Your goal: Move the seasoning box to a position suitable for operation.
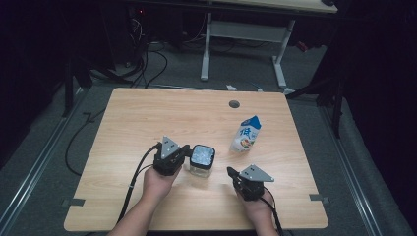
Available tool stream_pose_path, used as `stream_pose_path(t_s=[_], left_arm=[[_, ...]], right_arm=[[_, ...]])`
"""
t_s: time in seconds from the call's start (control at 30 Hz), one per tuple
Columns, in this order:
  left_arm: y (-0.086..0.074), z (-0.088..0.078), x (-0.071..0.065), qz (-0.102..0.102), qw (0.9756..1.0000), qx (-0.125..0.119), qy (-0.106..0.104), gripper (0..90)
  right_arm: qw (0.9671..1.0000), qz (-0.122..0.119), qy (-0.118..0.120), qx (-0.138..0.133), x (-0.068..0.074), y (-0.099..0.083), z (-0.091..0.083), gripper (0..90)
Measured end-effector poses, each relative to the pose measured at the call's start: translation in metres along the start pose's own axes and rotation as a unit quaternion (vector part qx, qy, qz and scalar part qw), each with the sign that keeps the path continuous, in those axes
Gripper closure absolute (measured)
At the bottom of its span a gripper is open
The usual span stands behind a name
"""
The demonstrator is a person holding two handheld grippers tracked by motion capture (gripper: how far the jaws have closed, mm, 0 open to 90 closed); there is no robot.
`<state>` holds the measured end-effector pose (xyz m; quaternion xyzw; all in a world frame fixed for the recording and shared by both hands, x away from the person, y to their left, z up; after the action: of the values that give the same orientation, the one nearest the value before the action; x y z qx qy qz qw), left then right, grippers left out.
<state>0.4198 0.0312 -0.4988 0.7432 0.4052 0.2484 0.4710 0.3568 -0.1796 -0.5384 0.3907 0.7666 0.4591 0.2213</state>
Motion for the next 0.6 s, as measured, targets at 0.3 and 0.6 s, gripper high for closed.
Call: stream_pose_path(t_s=[0.3,0.6], left_arm=[[-0.002,0.000,0.001,-0.007,0.9999,-0.009,-0.003,90.0],[-0.002,0.000,0.002,-0.008,0.9999,-0.010,-0.007,90.0]], right_arm=[[1.0000,0.007,0.002,0.001,0.002,0.016,0.012,90.0],[0.9999,0.010,-0.006,0.001,0.008,0.031,0.024,90.0]])
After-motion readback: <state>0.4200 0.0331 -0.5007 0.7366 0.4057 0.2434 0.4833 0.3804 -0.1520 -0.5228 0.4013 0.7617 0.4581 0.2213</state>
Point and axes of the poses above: each handheld gripper's, and its own axes: z roughly forward along the jaws, y roughly out of its top, x roughly to its left, the point moved 6 cm from there along z, roughly forward along the jaws, and after that the axes turned 6 degrees about y, right-handed, at the moved point
